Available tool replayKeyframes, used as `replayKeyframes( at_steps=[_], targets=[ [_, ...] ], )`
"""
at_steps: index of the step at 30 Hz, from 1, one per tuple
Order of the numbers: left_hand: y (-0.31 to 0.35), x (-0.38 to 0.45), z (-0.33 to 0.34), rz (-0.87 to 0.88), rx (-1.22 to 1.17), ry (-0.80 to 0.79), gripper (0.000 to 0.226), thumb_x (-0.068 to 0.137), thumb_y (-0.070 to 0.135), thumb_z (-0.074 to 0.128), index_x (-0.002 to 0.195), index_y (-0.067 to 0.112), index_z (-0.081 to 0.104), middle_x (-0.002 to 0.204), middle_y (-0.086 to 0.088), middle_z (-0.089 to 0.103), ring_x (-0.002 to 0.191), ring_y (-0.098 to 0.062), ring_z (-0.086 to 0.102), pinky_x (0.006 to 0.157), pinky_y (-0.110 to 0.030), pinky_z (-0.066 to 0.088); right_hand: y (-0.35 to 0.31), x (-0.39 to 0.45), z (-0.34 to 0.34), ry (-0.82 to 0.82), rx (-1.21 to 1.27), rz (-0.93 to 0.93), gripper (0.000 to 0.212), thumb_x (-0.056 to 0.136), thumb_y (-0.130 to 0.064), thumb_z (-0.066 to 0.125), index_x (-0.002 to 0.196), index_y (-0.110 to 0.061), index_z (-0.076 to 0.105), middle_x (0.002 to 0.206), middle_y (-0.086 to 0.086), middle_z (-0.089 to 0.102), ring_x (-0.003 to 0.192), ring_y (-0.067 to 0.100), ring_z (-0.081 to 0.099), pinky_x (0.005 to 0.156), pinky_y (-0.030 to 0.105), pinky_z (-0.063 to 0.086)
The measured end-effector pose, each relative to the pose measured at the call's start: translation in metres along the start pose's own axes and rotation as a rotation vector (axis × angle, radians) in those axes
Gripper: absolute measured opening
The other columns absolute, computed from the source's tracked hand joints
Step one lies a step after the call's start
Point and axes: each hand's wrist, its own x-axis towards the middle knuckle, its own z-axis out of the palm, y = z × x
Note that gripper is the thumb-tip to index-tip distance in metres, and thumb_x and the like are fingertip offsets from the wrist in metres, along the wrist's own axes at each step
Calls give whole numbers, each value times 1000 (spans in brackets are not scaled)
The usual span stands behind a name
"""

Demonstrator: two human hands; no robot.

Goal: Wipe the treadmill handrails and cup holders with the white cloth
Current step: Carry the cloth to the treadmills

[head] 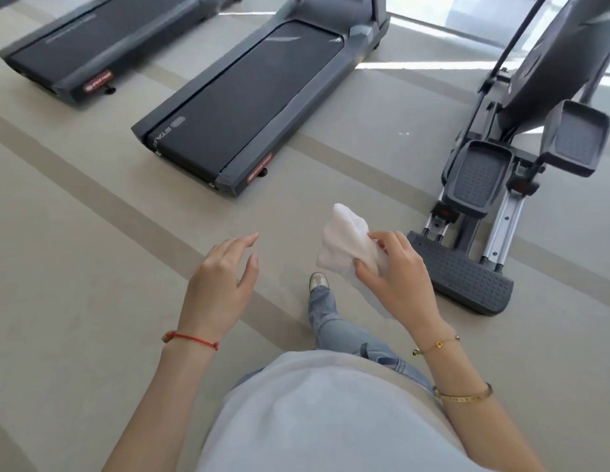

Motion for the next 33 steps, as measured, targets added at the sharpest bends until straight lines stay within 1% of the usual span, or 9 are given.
replayKeyframes(
  at_steps=[3,6,12,17,20,24,27,29,33],
  targets=[
    [0,73,3,-27,0,22,33,97,17,53,129,13,60,121,-3,66,113,-18,59,97,-31,46,7,78,4,-10,-2,-6,38,83,-26,70,116,-11,58,107,0,58,85,20,58,72,38,50],
    [4,150,2,-16,10,62,32,97,18,52,128,13,60,122,-2,65,115,-17,58,99,-27,42,13,159,2,-13,-2,-18,39,83,-27,70,116,-12,57,109,0,58,85,22,58,71,40,50],
    [5,277,9,-34,7,86,33,98,21,50,130,16,59,126,-1,64,117,-17,58,98,-33,47,23,297,-2,-13,-6,-65,38,83,-28,70,116,-14,57,108,-2,57,85,18,57,69,35,49],
    [-2,365,26,-47,-10,72,33,98,21,51,130,17,59,124,2,64,115,-15,58,98,-27,44,39,385,7,-12,0,-51,39,82,-27,70,116,-13,57,111,-2,57,83,17,56,67,31,48],
    [-6,424,38,-22,-19,50,32,98,19,52,129,16,60,123,2,64,115,-15,58,98,-29,46,51,438,16,-2,0,-32,39,83,-28,70,116,-13,57,110,-4,57,82,15,56,68,28,47],
    [-15,518,53,14,-46,53,31,97,17,53,128,15,60,121,3,65,113,-12,57,98,-25,43,67,518,29,19,-5,-1,37,83,-28,71,115,-14,57,108,-4,58,81,18,58,68,35,51],
    [-17,595,60,38,-63,61,32,97,18,53,128,16,60,121,3,65,113,-13,58,99,-31,46,75,586,35,33,-9,11,36,83,-27,71,114,-14,57,107,-2,58,79,20,58,67,39,52],
    [-15,648,61,61,-55,66,32,97,18,53,128,15,60,122,3,65,114,-14,58,99,-34,47,79,636,35,53,-8,8,35,82,-27,71,113,-14,58,106,-3,58,78,19,58,66,37,51],
    [-11,743,61,93,-33,59,34,98,20,51,130,16,59,124,2,65,115,-14,58,100,-31,46,85,723,33,95,-11,10,35,80,-25,72,111,-14,58,104,-4,58,74,19,57,64,32,48]
  ],
)
